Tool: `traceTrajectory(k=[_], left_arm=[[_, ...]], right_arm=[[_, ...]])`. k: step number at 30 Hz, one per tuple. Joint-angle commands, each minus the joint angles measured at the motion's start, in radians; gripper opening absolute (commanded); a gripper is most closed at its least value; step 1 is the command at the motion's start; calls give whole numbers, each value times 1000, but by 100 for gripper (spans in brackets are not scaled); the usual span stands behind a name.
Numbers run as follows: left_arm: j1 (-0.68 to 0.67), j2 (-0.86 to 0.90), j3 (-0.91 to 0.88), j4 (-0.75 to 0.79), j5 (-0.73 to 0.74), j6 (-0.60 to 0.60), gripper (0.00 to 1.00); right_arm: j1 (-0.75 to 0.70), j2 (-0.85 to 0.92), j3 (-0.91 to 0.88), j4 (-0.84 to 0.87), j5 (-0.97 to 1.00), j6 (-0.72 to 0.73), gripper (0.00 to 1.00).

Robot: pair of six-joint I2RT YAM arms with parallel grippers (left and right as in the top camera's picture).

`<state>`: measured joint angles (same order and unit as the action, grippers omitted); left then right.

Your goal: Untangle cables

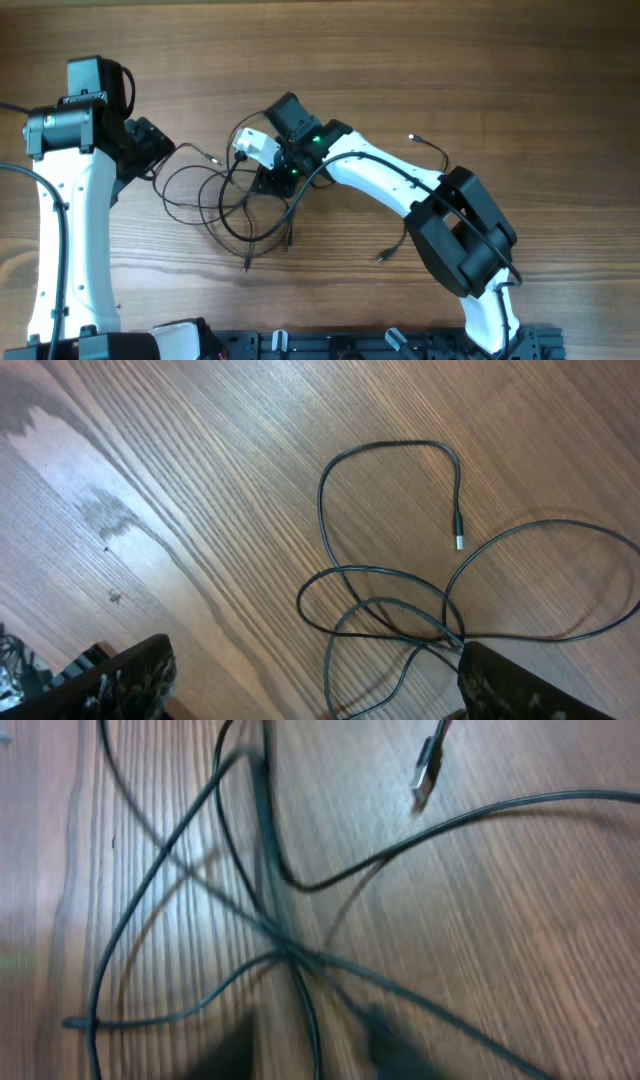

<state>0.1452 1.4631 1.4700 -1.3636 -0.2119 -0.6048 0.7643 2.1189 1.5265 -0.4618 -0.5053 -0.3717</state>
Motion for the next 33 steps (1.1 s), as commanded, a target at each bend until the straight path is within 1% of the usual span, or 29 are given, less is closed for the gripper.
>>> traceTrajectory(k=[1, 2, 3, 6, 8, 10, 11, 14, 16, 17, 18, 19, 20, 21, 23, 24, 26, 27, 28, 29, 30, 31, 32, 33], left_arm=[[4, 5, 2, -9, 6, -9, 92], [4, 5, 2, -11, 6, -9, 92], [4, 5, 2, -11, 6, -9, 92], [4, 5, 2, -17, 17, -9, 92], [4, 5, 2, -21, 22, -9, 93], [4, 5, 2, -25, 33, -9, 92], [4, 5, 2, -25, 44, -8, 92], [4, 5, 2, -25, 67, -6, 93], [4, 5, 2, -25, 89, -5, 91], [4, 5, 2, -25, 113, -5, 86], [4, 5, 2, -25, 150, 4, 82], [4, 5, 2, -24, 238, 54, 80], [3, 5, 2, -21, 404, 165, 78], [-1, 5, 2, -18, 514, 272, 80], [-19, 5, 2, -25, 669, 458, 88], [-37, 5, 2, -31, 679, 496, 90], [-64, 5, 2, -27, 664, 497, 93], [-74, 5, 2, -21, 664, 497, 94], [-80, 5, 2, -18, 664, 497, 95], [-81, 5, 2, -17, 664, 497, 95], [-81, 5, 2, -17, 664, 497, 95], [-81, 5, 2, -17, 664, 497, 95], [-81, 5, 2, -17, 664, 497, 96], [-81, 5, 2, -17, 664, 497, 96]], right_arm=[[-6, 14, 5, 8, 13, 89, 4], [-17, -9, 11, -3, 76, 167, 4], [-32, -43, 23, -21, 118, 202, 4], [-108, -232, 105, -80, 195, 188, 4], [-164, -375, 180, -66, 240, 188, 4], [-225, -523, 235, 21, 233, 229, 4], [-243, -572, 243, 71, 216, 250, 4], [-267, -700, 244, 249, 142, 253, 4], [-267, -729, 244, 301, 124, 274, 4], [-267, -730, 244, 301, 109, 275, 4], [-267, -725, 243, 272, 93, 275, 4], [-267, -713, 243, 216, 92, 274, 4], [-267, -693, 243, 150, 92, 273, 4], [-266, -683, 243, 136, 88, 273, 4], [-266, -665, 243, 133, 62, 274, 4], [-267, -661, 243, 145, 58, 274, 4], [-267, -662, 243, 206, 41, 266, 4], [-267, -667, 243, 266, 1, 266, 4], [-267, -679, 243, 377, -84, 268, 4], [-267, -686, 243, 451, -126, 271, 4], [-267, -693, 243, 534, -127, 301, 4], [-267, -696, 243, 566, -93, 323, 4], [-267, -696, 243, 549, -47, 323, 4], [-267, -696, 243, 491, 29, 322, 4]])
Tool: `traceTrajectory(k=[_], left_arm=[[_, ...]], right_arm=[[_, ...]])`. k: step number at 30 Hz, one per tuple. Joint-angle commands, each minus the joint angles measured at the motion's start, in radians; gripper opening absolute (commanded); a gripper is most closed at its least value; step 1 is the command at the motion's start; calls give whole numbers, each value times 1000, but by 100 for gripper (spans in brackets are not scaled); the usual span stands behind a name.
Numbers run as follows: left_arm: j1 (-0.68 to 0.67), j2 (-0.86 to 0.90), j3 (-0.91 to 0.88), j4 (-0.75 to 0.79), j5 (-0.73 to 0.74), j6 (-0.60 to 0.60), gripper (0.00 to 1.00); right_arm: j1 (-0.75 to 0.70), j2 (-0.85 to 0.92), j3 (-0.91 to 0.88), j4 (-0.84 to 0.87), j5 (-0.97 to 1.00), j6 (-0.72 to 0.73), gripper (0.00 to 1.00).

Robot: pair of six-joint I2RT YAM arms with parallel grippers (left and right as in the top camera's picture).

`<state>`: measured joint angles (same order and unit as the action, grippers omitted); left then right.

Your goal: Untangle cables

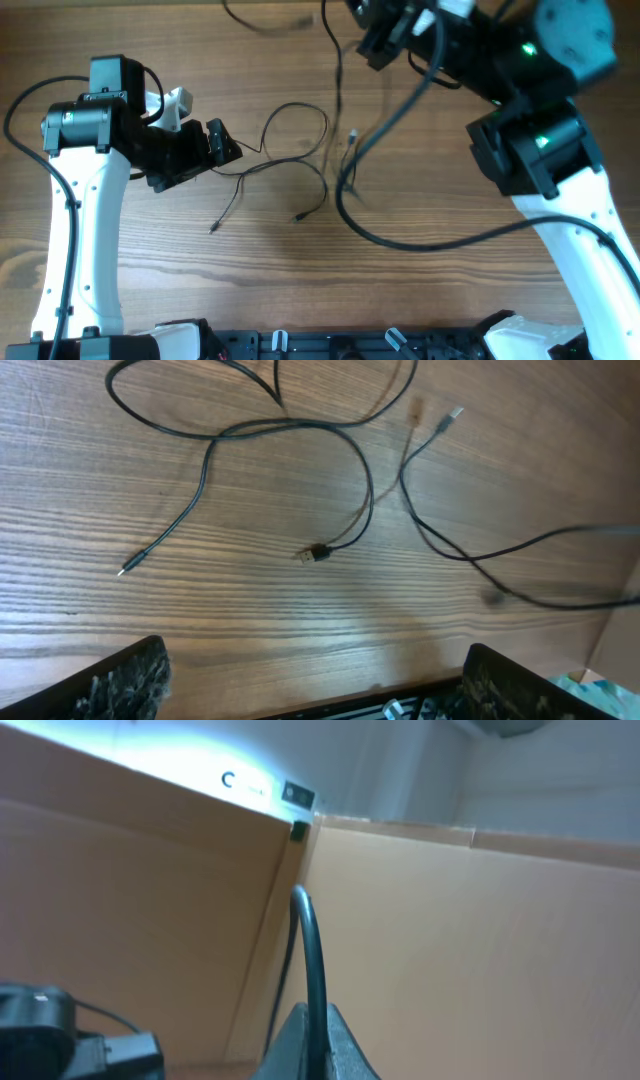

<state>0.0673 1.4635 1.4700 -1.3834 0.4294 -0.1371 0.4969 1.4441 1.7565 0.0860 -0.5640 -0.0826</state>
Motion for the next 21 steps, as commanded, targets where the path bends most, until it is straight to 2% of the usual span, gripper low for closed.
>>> traceTrajectory(k=[1, 3, 4, 7, 9, 10, 12, 14, 15, 17, 19, 21], left_arm=[[-3, 5, 2, 3, 23, 29, 96], [-3, 5, 2, 3, 23, 29, 97], [-3, 5, 2, 3, 23, 29, 97], [-3, 5, 2, -2, 23, 29, 97], [-3, 5, 2, -8, 23, 29, 98], [-3, 5, 2, -12, 23, 29, 98], [-3, 5, 2, -11, 23, 29, 98], [-3, 5, 2, -13, 23, 29, 99], [-3, 5, 2, -13, 23, 29, 99], [-3, 5, 2, -12, 23, 29, 99], [-3, 5, 2, -12, 23, 29, 99], [-3, 5, 2, -12, 23, 29, 99]], right_arm=[[1, -17, 13, -177, 242, 31, 4], [0, -7, 13, -276, 464, 29, 4], [-2, -4, 13, -259, 557, 32, 4], [-3, -4, 13, 25, 582, 138, 4], [-4, -4, 13, 276, 550, 283, 4], [-4, -4, 13, 296, 509, 295, 4], [-4, -4, 13, 136, 489, 288, 4], [-4, -2, 13, -171, 536, 232, 4], [-4, 6, 13, -354, 625, 209, 4], [-4, 22, 13, -604, 815, 216, 4], [-4, 39, 13, -821, 1006, 217, 4], [-5, 60, 13, -994, 1322, 285, 4]])
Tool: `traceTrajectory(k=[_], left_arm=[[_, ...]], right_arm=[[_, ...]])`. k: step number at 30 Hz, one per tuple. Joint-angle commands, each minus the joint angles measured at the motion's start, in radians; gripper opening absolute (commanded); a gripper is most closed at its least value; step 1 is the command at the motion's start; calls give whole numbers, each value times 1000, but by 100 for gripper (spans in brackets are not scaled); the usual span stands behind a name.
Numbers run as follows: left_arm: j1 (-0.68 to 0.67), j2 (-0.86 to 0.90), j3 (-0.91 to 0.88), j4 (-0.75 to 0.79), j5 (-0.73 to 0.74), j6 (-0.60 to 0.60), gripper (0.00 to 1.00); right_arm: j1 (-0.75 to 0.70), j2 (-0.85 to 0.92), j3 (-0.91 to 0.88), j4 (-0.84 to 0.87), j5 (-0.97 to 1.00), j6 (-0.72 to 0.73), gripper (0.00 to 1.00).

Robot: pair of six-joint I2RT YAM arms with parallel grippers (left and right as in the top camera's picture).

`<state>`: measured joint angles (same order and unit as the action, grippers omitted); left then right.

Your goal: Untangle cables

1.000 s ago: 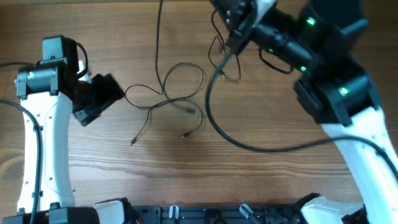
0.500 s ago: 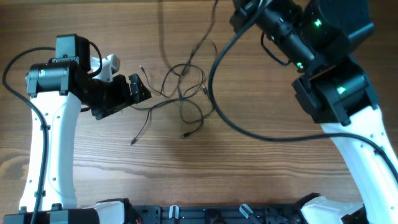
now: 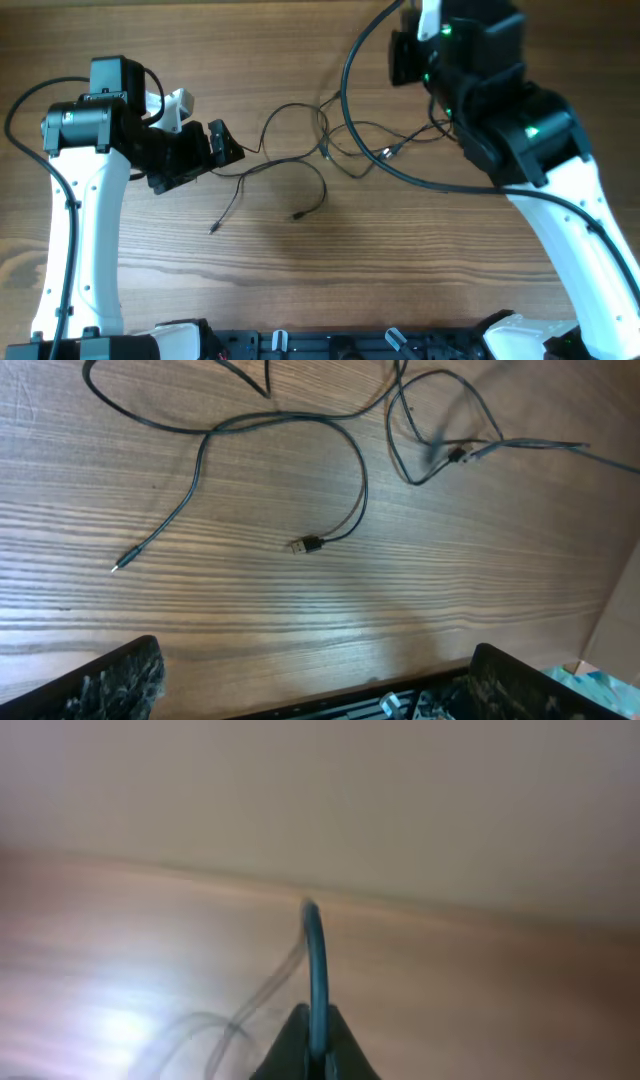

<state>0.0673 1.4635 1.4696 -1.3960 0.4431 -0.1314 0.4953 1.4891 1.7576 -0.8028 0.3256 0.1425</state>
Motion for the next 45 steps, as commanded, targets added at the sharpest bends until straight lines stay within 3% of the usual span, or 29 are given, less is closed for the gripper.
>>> traceTrajectory(k=[1, 3, 5, 7, 9, 12, 14, 16, 18, 20, 21, 23, 25, 29, 31, 35, 40, 42, 45], left_arm=[[-3, 5, 2, 1, 9, 23, 99], [-3, 5, 2, 1, 9, 23, 99], [-3, 5, 2, 0, 9, 23, 99], [-3, 5, 2, 0, 9, 23, 99], [-3, 5, 2, 1, 9, 23, 99], [-3, 5, 2, 2, 9, 23, 99], [-3, 5, 2, 1, 9, 23, 99], [-3, 5, 2, 0, 9, 23, 99], [-3, 5, 2, 1, 9, 23, 99], [-3, 5, 2, 1, 9, 23, 99], [-3, 5, 2, 1, 9, 23, 99], [-3, 5, 2, 1, 9, 23, 99], [-3, 5, 2, 0, 9, 23, 99], [-3, 5, 2, 1, 9, 23, 99], [-3, 5, 2, 1, 9, 23, 99], [-3, 5, 2, 0, 9, 23, 99], [-3, 5, 2, 0, 10, 23, 98], [-5, 5, 2, -6, 10, 23, 100], [-5, 5, 2, -14, 9, 23, 100]], right_arm=[[-6, 18, 12, -115, 520, 71, 4], [-6, 14, 12, 4, 601, 38, 4], [-5, -2, 12, 292, 523, -70, 4], [-5, -23, 12, 500, 460, -91, 4], [-5, -54, 12, 725, 266, -91, 4], [-5, -68, 12, 681, -140, -102, 4], [-4, -39, 12, 398, -430, -172, 4], [-4, -5, 12, 151, -388, -171, 4], [-4, 31, 12, -63, -155, -158, 4], [-5, 54, 12, -195, 224, -46, 4], [-5, 56, 12, -214, 436, 1, 4], [-5, 48, 12, -105, 620, -18, 4], [-5, 28, 13, 148, 724, -171, 4], [19, -27, 41, 660, 732, -523, 4], [65, -48, 61, 813, 726, -610, 4], [170, -56, 63, 847, 722, -637, 4], [362, 19, 63, 650, 539, -612, 4], [381, 62, 63, 709, 478, -622, 4], [381, 89, 63, 998, 373, -647, 4]])
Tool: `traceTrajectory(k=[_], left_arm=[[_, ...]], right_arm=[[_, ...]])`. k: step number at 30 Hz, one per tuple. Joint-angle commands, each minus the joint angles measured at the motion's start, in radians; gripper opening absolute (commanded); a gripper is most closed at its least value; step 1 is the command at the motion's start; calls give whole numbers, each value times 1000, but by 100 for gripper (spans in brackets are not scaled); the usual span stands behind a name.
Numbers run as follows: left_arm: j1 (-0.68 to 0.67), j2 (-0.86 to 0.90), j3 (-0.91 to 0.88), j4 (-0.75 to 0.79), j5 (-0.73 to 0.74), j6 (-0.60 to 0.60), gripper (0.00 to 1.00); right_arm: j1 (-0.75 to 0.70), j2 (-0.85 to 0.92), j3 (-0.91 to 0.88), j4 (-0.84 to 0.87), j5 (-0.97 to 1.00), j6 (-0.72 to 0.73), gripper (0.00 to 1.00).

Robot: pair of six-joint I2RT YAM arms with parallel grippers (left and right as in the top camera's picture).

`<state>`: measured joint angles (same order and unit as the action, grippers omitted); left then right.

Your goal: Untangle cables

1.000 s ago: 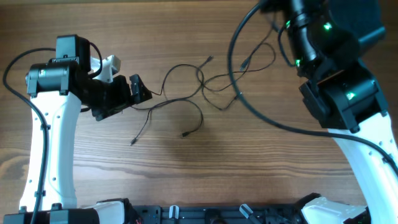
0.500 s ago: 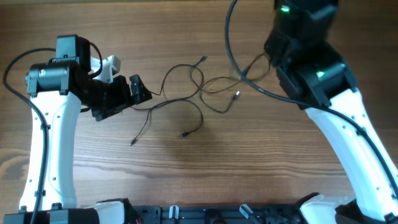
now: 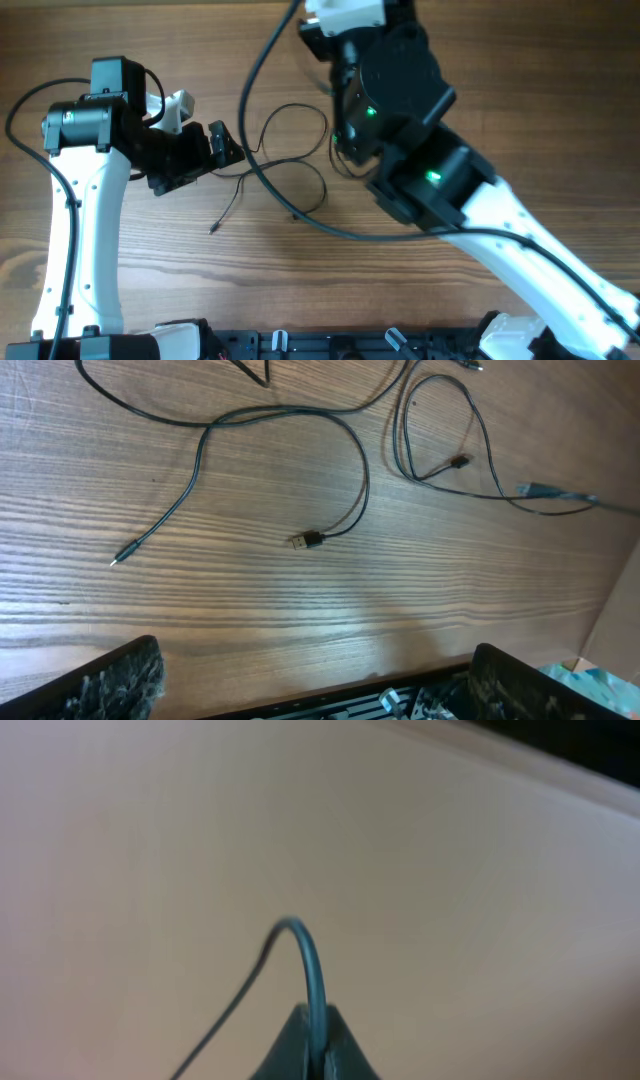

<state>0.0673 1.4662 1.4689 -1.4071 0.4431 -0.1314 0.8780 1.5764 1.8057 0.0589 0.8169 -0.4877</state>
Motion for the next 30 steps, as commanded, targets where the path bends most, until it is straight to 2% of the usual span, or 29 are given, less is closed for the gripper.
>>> traceTrajectory(k=[1, 3, 5, 10, 12, 14, 15, 16, 18, 20, 22, 24, 27, 30], left_arm=[[-5, 2, 3, -3, 9, 23, 100], [-5, 2, 3, -3, 9, 23, 100], [-5, 2, 3, -3, 9, 23, 100], [-22, 2, 3, 1, 47, 32, 100], [-105, 2, 3, 5, 81, 122, 100], [-184, 2, 3, 40, 40, 135, 100], [-226, 2, 3, 71, -3, 123, 99], [-236, 2, 3, 80, -17, 124, 98], [-246, 2, 3, 98, -29, 124, 90], [-249, 2, 3, 107, -27, 153, 88], [-279, 4, 3, 109, -21, 261, 89], [-330, 17, 3, 140, -22, 312, 87], [-402, 82, 3, 227, -22, 345, 87], [-471, 184, 3, 305, -21, 361, 86]], right_arm=[[-2, -2, 15, 256, -183, -3, 4], [0, -14, 15, 360, -265, 45, 4], [0, -31, 16, 367, -316, 125, 4], [-1, -32, 16, 420, -401, 124, 4], [-1, -32, 16, 390, -391, 124, 4], [-1, -32, 16, 235, -276, 125, 4], [-10, -32, 16, 27, -167, 151, 4], [-20, -32, 16, -68, -126, 188, 4], [-68, -32, 16, -299, -73, 289, 4], [-110, -32, 16, -365, -77, 359, 4], [-126, -41, 16, -324, -140, 371, 4], [-126, -57, 16, -212, -149, 346, 4], [-126, -95, 16, -44, -119, 322, 4], [-127, -113, 16, -54, -118, 303, 4]])
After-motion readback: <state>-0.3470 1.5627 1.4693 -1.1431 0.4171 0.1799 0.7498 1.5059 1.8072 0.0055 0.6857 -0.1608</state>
